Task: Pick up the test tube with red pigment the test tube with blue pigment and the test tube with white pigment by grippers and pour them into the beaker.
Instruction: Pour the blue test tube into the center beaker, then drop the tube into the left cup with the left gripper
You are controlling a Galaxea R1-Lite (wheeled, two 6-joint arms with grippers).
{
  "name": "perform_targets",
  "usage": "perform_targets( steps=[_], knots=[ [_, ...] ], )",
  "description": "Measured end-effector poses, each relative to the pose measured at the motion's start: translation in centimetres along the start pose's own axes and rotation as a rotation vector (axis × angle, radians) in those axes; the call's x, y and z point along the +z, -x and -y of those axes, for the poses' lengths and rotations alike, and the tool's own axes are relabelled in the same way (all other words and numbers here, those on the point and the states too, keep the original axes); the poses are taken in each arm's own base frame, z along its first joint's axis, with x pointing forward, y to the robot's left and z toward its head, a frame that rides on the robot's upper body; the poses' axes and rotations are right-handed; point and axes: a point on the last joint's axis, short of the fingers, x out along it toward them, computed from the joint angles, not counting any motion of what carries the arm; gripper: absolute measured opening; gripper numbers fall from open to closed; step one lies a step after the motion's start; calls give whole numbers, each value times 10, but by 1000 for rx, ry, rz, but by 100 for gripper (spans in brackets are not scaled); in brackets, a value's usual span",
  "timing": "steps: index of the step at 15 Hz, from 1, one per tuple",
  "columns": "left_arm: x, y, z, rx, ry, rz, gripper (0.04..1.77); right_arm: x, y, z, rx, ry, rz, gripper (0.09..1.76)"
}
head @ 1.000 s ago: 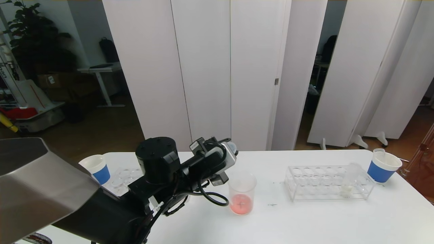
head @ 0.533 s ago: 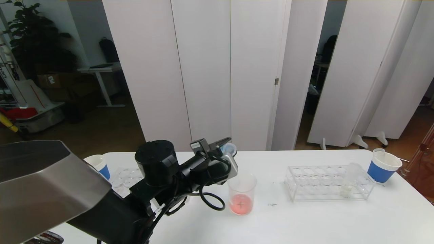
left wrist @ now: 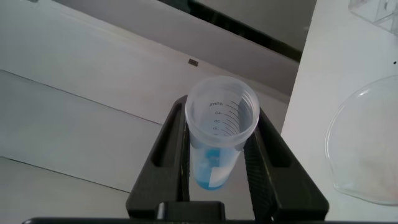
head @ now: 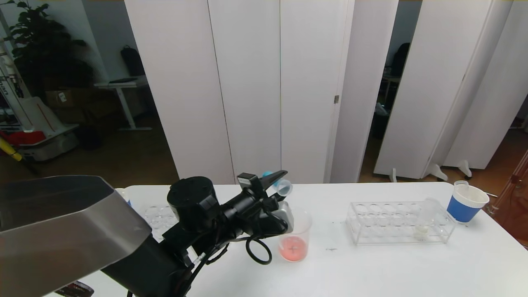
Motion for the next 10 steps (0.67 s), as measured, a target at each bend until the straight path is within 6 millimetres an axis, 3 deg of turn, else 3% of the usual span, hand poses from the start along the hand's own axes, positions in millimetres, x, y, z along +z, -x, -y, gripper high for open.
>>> perform_targets(
  steps=[10],
  knots=[
    [-10,-5,11,-5,-153,-48,59,0,0,0,0,0,0,175]
  ],
)
